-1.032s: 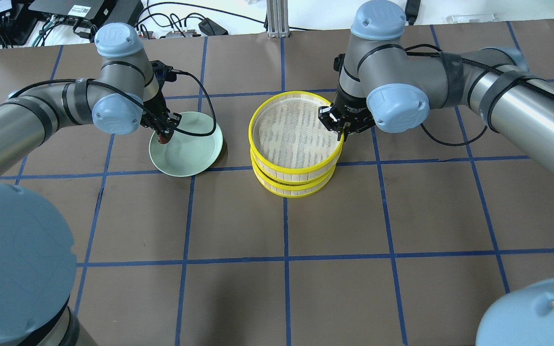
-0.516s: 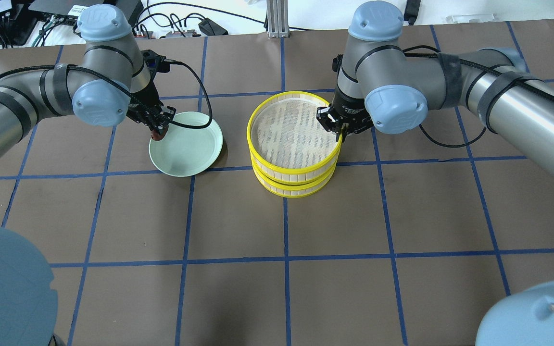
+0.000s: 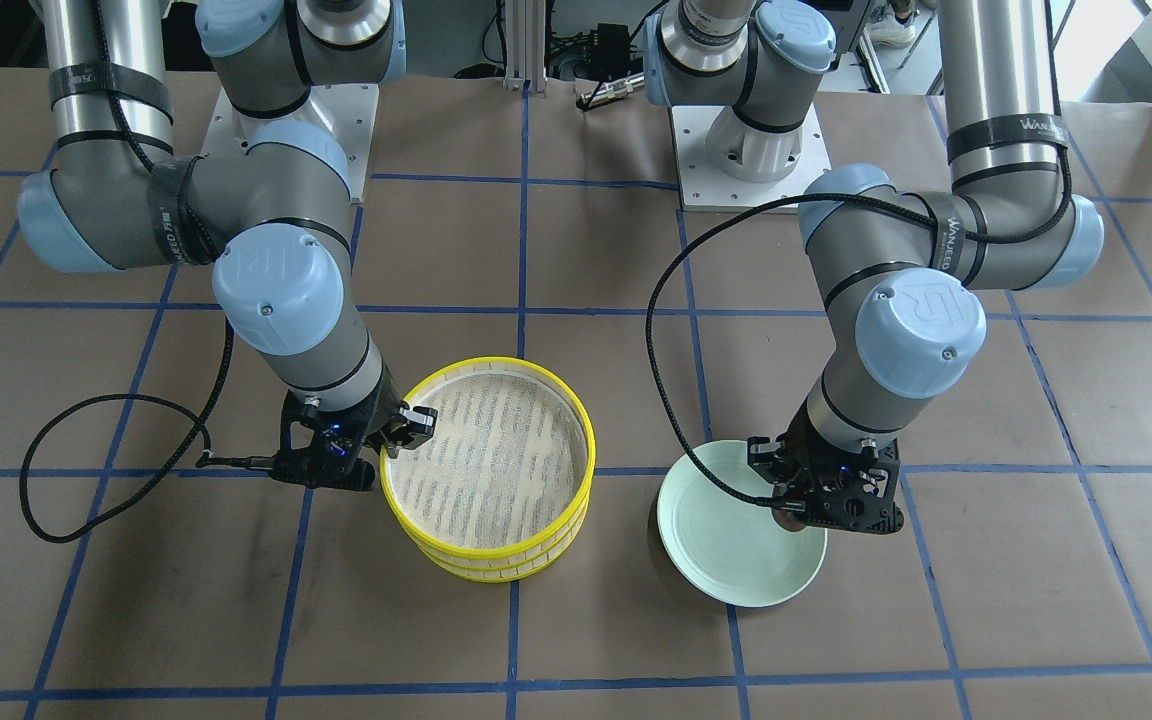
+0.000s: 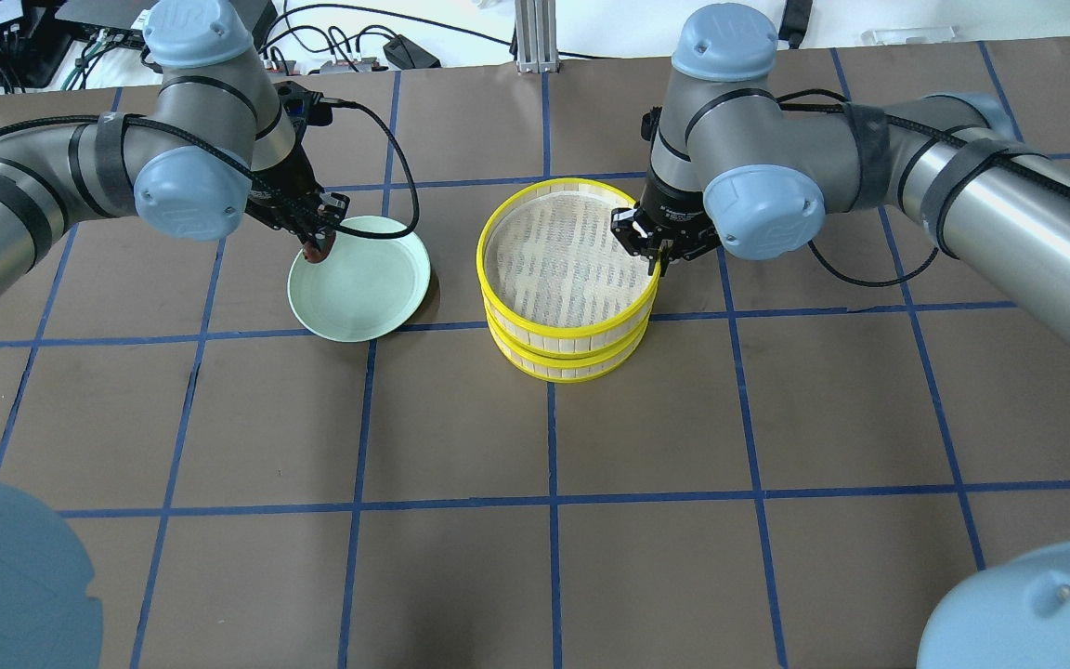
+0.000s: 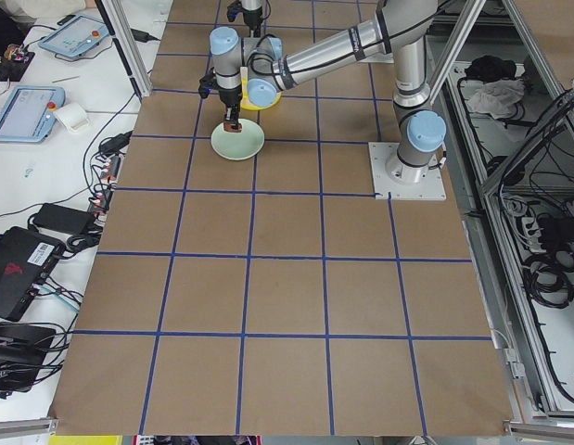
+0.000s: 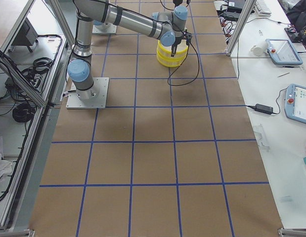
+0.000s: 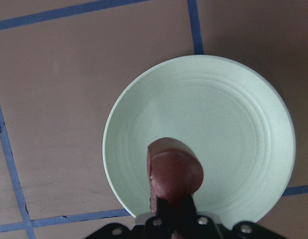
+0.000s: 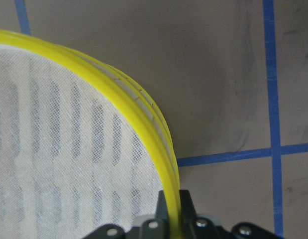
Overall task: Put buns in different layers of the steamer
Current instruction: 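Grasp the dark red bun on the plate with the left gripper, then lift the dark red bun over the steamer while the right gripper releases and withdraws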
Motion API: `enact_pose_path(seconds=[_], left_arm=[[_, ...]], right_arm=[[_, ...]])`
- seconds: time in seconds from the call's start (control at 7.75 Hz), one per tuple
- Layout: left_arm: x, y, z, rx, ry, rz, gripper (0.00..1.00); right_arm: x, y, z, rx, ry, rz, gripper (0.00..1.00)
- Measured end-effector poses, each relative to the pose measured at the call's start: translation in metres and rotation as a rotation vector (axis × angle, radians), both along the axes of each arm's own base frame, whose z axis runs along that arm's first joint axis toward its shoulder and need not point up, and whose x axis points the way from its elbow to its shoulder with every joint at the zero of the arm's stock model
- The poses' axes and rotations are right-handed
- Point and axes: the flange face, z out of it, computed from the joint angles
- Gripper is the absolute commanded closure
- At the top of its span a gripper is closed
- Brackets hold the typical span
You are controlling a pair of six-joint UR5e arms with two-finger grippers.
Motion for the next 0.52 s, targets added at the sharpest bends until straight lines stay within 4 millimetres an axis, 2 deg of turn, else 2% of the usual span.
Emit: enact_pose_path(seconds=[0.52], left_arm=[[-0.0080,0.0034,0.0131,-0.022,0.004,-0.009,1.00]], right_arm=[[-0.0001,0.0019,-0.0034,0.008,0.000,0.000,0.81]])
